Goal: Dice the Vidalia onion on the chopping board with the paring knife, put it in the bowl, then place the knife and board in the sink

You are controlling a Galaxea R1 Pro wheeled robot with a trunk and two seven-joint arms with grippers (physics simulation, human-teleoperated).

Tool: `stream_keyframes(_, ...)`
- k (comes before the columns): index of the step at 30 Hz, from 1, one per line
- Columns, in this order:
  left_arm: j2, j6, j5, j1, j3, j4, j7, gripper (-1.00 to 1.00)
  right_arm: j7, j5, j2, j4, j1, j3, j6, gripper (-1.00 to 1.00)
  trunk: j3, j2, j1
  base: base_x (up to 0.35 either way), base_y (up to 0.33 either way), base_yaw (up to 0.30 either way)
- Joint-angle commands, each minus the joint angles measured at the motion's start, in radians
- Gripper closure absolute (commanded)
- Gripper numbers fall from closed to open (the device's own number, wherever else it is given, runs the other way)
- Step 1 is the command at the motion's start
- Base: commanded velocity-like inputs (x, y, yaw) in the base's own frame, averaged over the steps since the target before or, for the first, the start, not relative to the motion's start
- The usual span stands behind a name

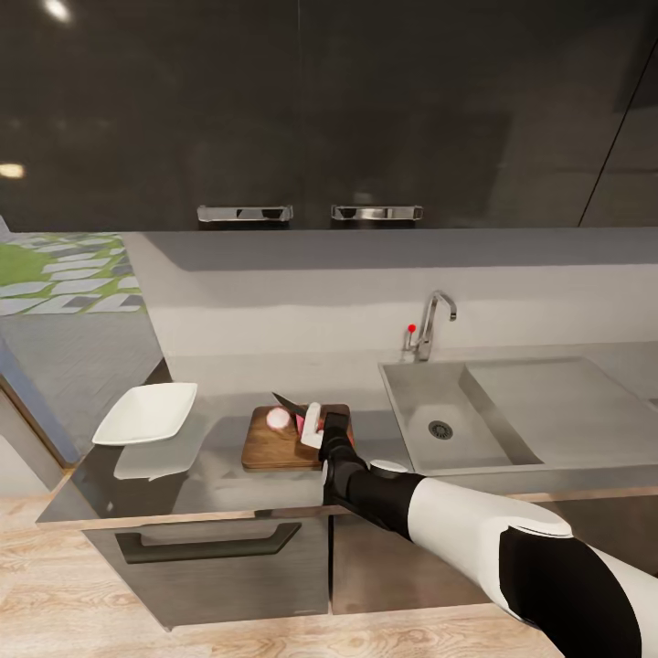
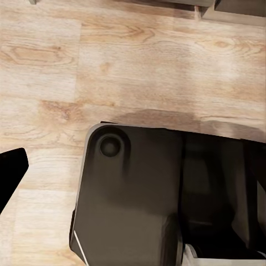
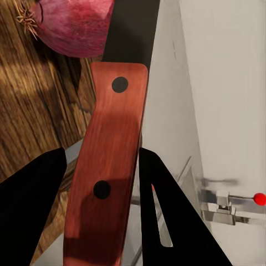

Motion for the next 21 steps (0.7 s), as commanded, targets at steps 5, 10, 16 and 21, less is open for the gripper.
stream_keyframes(5, -0.001, 0.0, 0.009, 0.0, 0.004, -0.002, -0.009, -1.0, 0.033, -0.054, -0.001, 0.001, -0.001, 0.01, -0.002, 1.0, -0.002, -0.002, 0.001, 0.0, 0.0, 0.0)
stream_keyframes(10, -0.001, 0.0, 0.009, 0.0, 0.004, -0.002, -0.009, -1.0, 0.033, -0.054, -0.002, 0.001, -0.001, 0.01, -0.001, 1.0, -0.002, -0.002, 0.001, 0.0, 0.0, 0.0)
stream_keyframes(16, -0.001, 0.0, 0.009, 0.0, 0.004, -0.002, -0.009, -1.0, 0.033, -0.054, -0.002, 0.001, -0.001, 0.01, -0.002, 1.0, -0.002, -0.002, 0.001, 0.0, 0.0, 0.0)
stream_keyframes(21, -0.001, 0.0, 0.009, 0.0, 0.004, -0.002, -0.009, -1.0, 0.033, -0.054, -0.002, 0.001, -0.001, 0.01, -0.002, 1.0, -0.002, -0.002, 0.001, 0.0, 0.0, 0.0)
